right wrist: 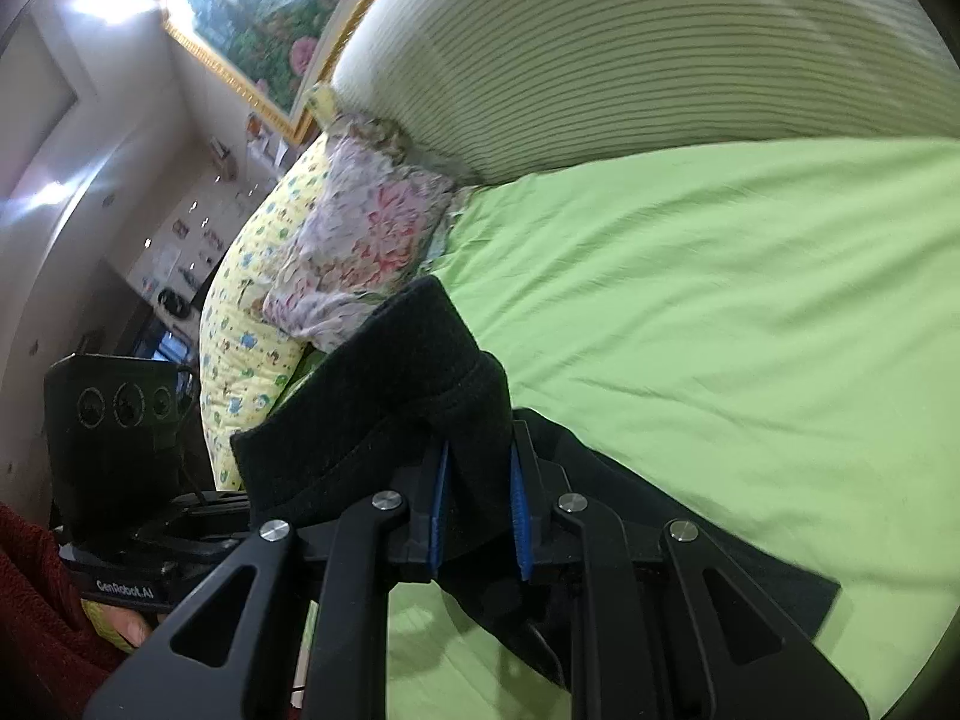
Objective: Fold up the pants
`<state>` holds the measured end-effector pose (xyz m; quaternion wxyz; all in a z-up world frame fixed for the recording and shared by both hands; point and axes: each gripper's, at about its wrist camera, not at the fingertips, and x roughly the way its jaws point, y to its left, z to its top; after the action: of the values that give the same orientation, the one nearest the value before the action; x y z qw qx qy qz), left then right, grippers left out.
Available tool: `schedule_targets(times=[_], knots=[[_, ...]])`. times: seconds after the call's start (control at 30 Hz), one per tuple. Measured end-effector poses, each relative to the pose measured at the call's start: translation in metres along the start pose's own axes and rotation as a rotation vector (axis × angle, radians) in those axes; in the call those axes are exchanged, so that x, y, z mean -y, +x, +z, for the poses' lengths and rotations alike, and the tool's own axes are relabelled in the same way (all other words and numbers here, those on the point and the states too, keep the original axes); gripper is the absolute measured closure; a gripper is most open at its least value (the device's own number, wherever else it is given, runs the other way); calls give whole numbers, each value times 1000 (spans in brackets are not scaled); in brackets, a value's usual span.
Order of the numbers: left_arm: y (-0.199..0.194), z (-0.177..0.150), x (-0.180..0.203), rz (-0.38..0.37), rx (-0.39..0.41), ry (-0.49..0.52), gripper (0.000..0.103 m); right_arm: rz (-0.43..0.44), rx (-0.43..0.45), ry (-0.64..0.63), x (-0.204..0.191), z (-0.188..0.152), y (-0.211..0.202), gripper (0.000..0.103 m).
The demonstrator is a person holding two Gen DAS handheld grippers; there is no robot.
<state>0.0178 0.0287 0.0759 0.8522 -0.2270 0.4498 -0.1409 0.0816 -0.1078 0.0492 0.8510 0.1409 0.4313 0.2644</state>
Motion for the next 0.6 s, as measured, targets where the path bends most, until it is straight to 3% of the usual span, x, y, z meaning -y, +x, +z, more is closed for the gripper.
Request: schedule_targets(times=[0.2, 0.6], knots=[[34, -12, 25, 33, -49, 83, 82, -25, 17, 38, 26, -16, -16, 84], [82, -18, 30, 93, -98, 159, 82, -63, 25, 119, 66, -39, -24, 84]])
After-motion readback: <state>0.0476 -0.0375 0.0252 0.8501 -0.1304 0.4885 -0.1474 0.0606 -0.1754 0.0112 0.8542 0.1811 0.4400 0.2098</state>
